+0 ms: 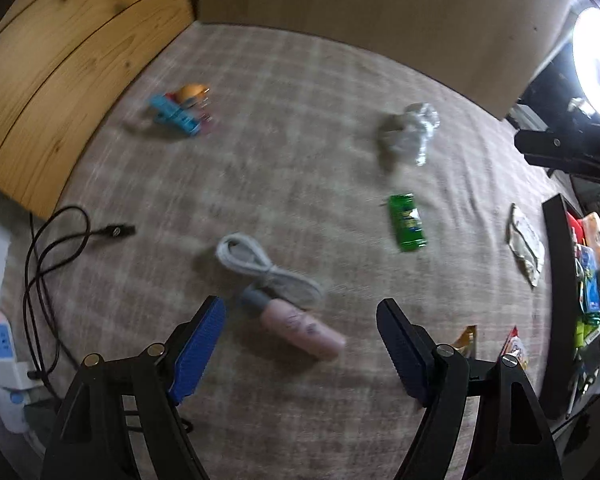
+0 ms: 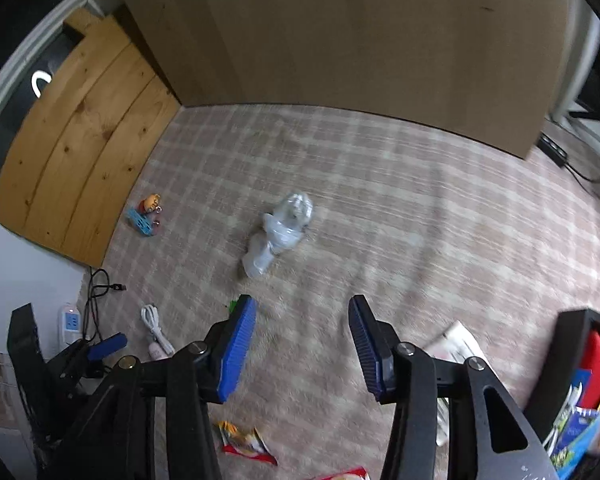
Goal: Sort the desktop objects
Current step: 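Grasp the clear plastic bag with the right gripper while the left grasps the pink bottle, then carry the plastic bag and pink bottle together over the black tray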
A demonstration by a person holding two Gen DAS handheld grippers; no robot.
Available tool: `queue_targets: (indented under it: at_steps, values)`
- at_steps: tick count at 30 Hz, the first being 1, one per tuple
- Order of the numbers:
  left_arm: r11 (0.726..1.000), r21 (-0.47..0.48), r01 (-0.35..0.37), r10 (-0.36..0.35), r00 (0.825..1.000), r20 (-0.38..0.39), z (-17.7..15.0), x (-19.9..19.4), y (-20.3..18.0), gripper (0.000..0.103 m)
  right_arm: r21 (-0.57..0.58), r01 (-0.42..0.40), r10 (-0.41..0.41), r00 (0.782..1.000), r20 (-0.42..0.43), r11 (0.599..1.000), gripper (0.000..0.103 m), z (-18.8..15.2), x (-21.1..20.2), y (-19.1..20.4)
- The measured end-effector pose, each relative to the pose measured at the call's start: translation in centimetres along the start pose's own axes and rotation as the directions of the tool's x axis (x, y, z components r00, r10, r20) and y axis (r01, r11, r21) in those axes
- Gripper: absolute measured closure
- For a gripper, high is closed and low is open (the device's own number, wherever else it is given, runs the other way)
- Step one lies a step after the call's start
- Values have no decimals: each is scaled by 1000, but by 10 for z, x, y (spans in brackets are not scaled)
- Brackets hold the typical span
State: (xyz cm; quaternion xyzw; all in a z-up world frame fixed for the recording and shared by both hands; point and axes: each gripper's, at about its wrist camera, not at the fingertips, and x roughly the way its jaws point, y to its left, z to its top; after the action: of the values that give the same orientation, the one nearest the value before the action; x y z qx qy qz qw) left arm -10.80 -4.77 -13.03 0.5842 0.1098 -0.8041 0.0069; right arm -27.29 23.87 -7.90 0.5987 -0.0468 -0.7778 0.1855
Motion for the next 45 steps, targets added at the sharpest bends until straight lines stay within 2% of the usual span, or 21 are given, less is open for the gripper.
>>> queue_targets:
  at_steps: [9, 12, 17, 22, 29, 32, 33, 34, 37, 45]
  values:
    - [998, -52, -19, 17, 999, -39, -5, 15, 3, 22, -13, 26, -27, 999, -44, 1000, 54, 31, 42, 23]
    - [998, -62, -26, 23, 999, -47, -10, 17, 4, 26, -5, 32, -32, 998, -56, 999, 54, 39, 55, 28]
    - [995, -84, -51, 46, 997, -66, -18, 23, 13, 44, 1, 73, -72, 994, -78, 997, 54, 52, 80, 32]
    - [994, -84, -70, 65, 996, -53, -24, 19, 13, 53, 3, 88, -88, 991, -105, 996, 54, 58, 97, 34]
    - [990, -90, -109, 106, 993, -46, -29, 13, 18, 81, 0, 108, -107, 985, -135, 994, 55, 57, 112, 34]
    - [990, -93, -110, 107, 994, -36, -34, 9, 17, 81, -2, 111, -110, 979, -169, 994, 65, 51, 117, 32]
    - [990, -88, -111, 109, 994, -33, -36, 5, 23, 81, -15, 118, -119, 980, -157, 993, 69, 48, 116, 32]
    - [990, -80, -117, 115, 993, -26, -38, 3, 21, 81, -17, 116, -117, 980, -160, 993, 76, 47, 116, 32]
    - [990, -81, -114, 112, 993, -20, -40, 2, 23, 81, 4, 92, -90, 983, -163, 996, 83, 42, 114, 25]
    - [989, -116, -94, 93, 996, -17, -50, -2, 25, 81, 23, 63, -59, 986, -154, 998, 86, 21, 101, 12]
